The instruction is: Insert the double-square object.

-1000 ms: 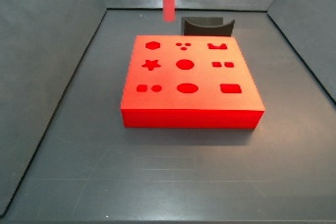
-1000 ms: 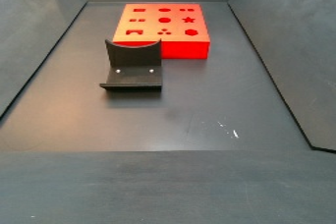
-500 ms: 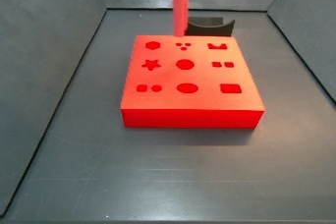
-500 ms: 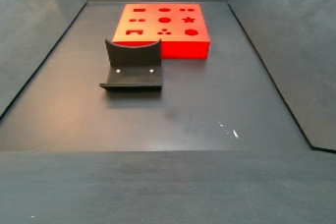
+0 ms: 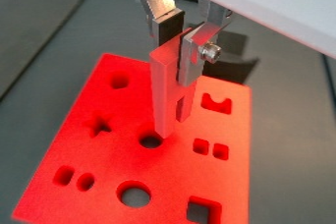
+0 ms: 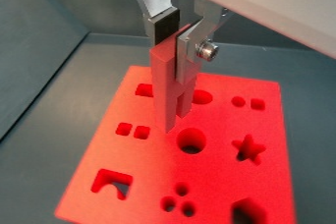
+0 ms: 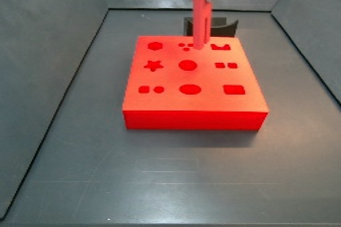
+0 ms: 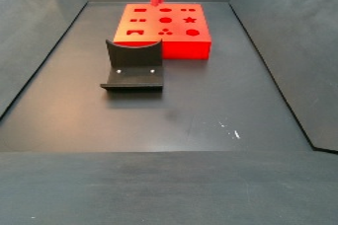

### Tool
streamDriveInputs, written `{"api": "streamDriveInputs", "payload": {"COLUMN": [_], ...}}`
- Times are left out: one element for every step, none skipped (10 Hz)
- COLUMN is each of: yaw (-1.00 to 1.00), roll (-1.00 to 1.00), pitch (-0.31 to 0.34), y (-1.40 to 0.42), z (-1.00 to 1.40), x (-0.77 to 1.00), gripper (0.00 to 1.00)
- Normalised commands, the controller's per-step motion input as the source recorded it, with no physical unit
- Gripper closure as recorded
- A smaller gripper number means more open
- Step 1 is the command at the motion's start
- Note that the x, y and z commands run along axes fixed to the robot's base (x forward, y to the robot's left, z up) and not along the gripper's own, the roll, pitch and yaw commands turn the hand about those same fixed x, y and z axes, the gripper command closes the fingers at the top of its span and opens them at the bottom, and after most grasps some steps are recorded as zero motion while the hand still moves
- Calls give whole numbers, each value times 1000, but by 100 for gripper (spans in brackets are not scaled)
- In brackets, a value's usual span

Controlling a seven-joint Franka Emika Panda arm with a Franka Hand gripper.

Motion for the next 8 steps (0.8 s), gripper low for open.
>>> {"api": "streamDriveInputs", "payload": {"yaw": [-846,-814,-820,-849,-791,-683,-614,-571], "roll": [-14,0,84,166,276,346,383,391], "pitch": [0,0,0,1,37,64,73,87], "y": [26,0,0,0,0,0,0,0], "z": [-114,-66,-74,-97,-114,-129,-171,-149], "x": [289,263,174,40,0,3,77,111], "gripper": [100,100,100,100,100,100,100,100]}}
